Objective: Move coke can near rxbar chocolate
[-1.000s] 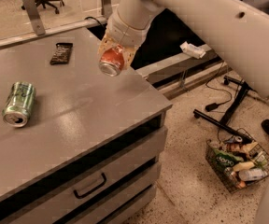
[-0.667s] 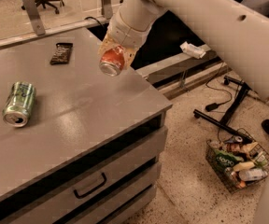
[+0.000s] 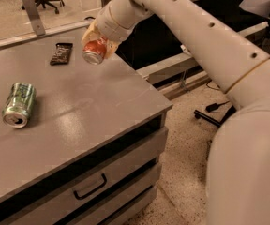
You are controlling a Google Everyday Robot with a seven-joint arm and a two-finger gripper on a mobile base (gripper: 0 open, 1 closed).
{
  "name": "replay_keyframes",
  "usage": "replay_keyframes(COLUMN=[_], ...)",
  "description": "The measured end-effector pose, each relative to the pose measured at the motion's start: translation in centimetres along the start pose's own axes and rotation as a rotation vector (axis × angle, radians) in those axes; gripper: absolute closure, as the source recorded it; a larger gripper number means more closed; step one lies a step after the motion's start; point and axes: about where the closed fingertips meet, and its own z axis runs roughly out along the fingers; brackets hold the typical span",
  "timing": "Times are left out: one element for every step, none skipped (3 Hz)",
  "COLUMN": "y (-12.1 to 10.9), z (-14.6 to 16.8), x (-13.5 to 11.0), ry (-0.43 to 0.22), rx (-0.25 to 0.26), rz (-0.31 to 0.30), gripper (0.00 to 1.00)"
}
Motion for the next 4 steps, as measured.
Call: replay_keyframes(y=[-1.5,-2.3,-2.9,-3.1], z=[2.6,5.5,7.3,8.5], x=[2.8,4.9,6.0,6.5], ry=[0.014,0.017,0.004,-0.010], rx=[0.070,0.119,0.142,0.151], rz=[0.001,0.022,0.045,0.056], gripper=[1.00,1.00,1.00,1.00])
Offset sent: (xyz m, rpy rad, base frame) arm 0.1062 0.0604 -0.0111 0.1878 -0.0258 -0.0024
